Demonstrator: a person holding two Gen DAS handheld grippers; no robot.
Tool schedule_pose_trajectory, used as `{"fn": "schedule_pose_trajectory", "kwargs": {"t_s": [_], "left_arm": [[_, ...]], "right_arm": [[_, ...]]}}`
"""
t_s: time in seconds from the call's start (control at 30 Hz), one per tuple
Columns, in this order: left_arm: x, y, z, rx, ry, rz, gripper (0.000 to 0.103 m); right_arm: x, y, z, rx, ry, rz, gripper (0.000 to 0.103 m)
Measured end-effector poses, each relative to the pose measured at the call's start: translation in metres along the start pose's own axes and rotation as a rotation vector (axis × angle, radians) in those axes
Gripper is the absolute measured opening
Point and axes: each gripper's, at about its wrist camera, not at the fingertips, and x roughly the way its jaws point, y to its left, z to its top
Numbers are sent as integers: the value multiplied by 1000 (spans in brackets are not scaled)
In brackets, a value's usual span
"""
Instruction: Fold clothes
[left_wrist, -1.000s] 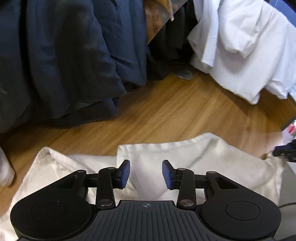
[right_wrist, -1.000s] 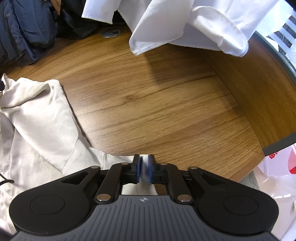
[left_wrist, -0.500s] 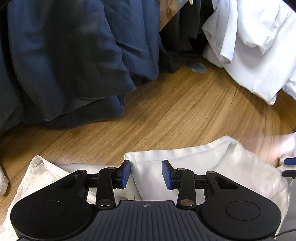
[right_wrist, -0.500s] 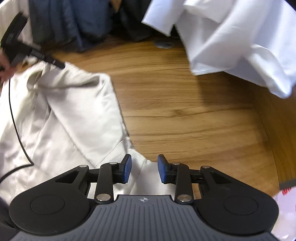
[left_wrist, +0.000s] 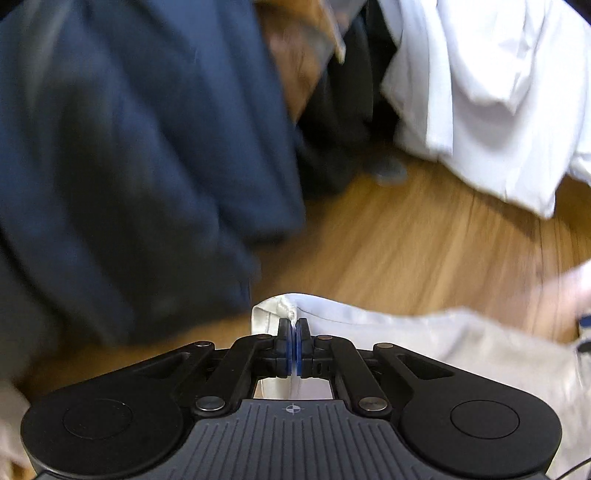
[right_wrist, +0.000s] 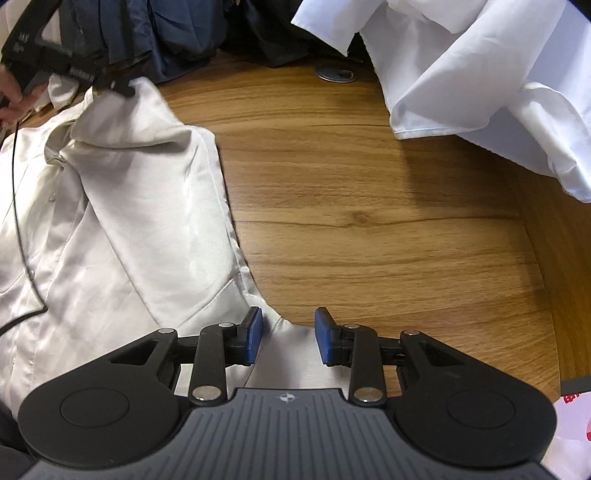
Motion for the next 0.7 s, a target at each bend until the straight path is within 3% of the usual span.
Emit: {"fn": "schedule_pose_trajectory", "kwargs": {"t_s": [0.13, 0.33, 0.63, 0.7], "left_arm": [[7, 1, 36, 65, -62, -2, 4], [36, -18, 72, 202, -87, -1, 4], [87, -32, 77, 248, -53, 25, 5], [94, -30, 78, 240, -31, 19, 9]], "right_arm": [[1, 0, -1, 6, 1, 0, 36], [4, 2, 2, 5, -1, 1, 36], [5, 2, 2, 19, -1, -41, 36], [4, 0, 1, 29, 3, -56, 36]]}}
